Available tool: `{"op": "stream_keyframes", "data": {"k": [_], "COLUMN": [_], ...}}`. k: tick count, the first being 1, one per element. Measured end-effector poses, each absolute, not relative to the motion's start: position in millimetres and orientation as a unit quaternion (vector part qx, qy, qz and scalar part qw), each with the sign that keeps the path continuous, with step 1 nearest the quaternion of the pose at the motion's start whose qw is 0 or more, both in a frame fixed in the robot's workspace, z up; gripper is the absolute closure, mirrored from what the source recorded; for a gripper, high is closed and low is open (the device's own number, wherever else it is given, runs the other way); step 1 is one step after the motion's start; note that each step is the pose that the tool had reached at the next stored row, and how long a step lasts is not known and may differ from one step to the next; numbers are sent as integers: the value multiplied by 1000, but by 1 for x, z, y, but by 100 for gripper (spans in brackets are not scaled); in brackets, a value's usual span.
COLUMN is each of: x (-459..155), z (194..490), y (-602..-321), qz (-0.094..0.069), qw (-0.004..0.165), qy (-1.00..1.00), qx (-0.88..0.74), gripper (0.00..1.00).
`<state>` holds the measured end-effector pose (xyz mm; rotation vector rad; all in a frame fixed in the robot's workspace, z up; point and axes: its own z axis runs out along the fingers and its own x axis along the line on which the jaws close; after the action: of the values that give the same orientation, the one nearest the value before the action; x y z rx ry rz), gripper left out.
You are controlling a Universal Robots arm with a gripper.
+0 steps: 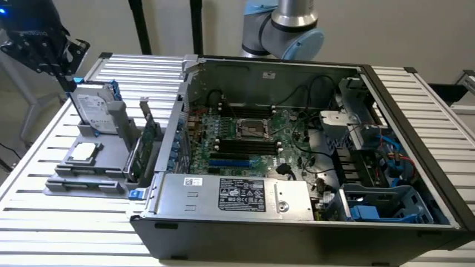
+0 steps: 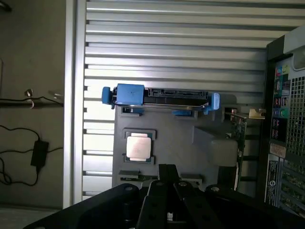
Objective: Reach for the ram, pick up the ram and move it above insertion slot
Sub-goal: 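Reach for the ram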
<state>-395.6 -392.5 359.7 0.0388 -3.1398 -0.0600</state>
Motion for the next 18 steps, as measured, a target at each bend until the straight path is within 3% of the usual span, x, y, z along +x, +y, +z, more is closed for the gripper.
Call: {"op": "stream_keyframes", "data": {"k": [4,18], "x": [-396,-396], "z": [359,354], "y": [-396,-459], "qz": [-19,-19], "qw": [0,1], "qy": [-1000,-1000], "qx": [12,12], "gripper": [89,89]}}
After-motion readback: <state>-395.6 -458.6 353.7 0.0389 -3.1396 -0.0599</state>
